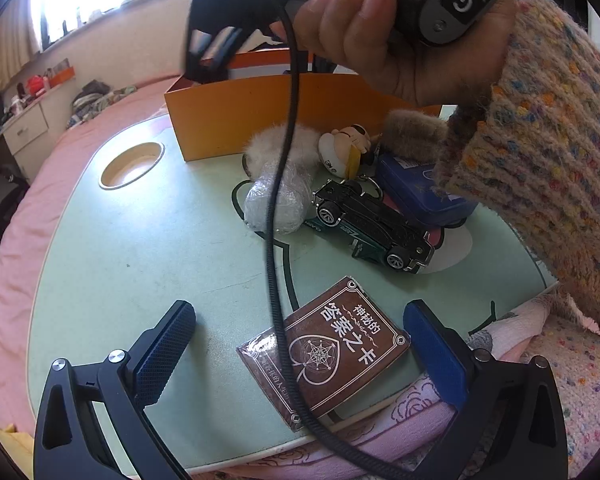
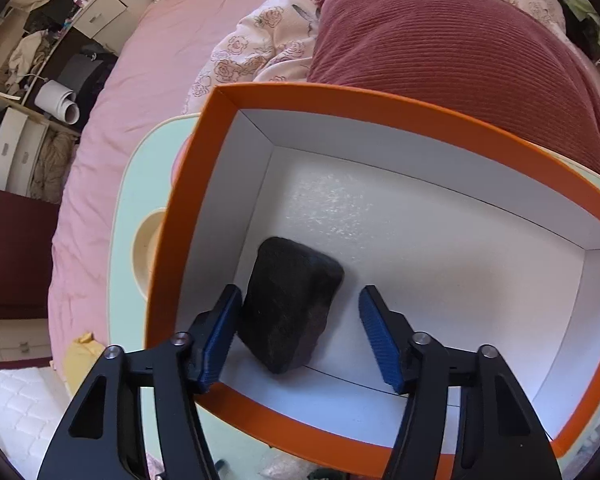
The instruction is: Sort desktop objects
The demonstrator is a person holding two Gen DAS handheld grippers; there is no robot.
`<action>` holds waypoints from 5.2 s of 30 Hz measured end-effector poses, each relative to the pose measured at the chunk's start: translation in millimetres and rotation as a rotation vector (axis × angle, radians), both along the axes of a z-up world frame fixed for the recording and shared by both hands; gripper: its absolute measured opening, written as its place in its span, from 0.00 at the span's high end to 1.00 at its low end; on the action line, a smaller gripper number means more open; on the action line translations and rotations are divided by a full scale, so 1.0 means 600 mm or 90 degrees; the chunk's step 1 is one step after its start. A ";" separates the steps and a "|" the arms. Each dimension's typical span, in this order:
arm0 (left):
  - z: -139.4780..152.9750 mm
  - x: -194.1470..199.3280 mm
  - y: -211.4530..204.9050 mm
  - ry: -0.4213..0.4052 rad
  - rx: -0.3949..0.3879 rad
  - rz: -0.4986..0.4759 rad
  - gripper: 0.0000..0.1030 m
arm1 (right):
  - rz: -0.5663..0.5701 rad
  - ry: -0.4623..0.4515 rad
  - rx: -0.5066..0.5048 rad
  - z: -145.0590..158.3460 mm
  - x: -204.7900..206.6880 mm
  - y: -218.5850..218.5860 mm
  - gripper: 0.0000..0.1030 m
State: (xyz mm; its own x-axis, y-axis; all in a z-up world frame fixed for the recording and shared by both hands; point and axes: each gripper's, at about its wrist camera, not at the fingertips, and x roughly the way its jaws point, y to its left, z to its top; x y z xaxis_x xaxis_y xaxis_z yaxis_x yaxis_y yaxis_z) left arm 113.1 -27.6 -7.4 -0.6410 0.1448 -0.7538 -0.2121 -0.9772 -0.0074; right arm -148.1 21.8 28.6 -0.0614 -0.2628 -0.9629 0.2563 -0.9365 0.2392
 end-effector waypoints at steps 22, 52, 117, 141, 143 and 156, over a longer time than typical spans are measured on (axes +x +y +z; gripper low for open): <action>-0.001 0.001 -0.001 0.001 0.000 -0.001 0.00 | 0.004 0.139 -0.105 0.151 0.050 0.163 0.72; 0.064 -0.063 -0.029 0.024 0.099 -0.026 0.25 | 0.003 0.190 -0.087 0.033 0.267 0.339 0.64; 0.020 -0.011 -0.029 -0.031 0.046 0.020 0.17 | 0.026 0.304 0.058 0.037 0.399 0.316 0.35; 0.016 -0.016 -0.007 -0.004 -0.009 0.016 0.00 | -0.057 0.353 0.064 -0.030 0.402 0.347 0.00; 0.015 -0.015 -0.008 -0.003 -0.008 0.016 0.00 | -0.057 0.354 0.062 -0.030 0.402 0.347 0.00; 0.012 -0.017 -0.003 -0.005 -0.008 0.018 0.00 | -0.055 0.354 0.064 -0.029 0.401 0.346 0.00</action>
State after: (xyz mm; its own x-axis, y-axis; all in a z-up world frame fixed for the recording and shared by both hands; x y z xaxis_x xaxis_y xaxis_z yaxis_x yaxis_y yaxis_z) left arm 103.1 -29.1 -0.1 -0.6392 0.1169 -0.7601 -0.1846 -0.9828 0.0041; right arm 92.6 229.6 11.4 -0.5829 -0.1433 -0.7998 0.2396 -0.9709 -0.0007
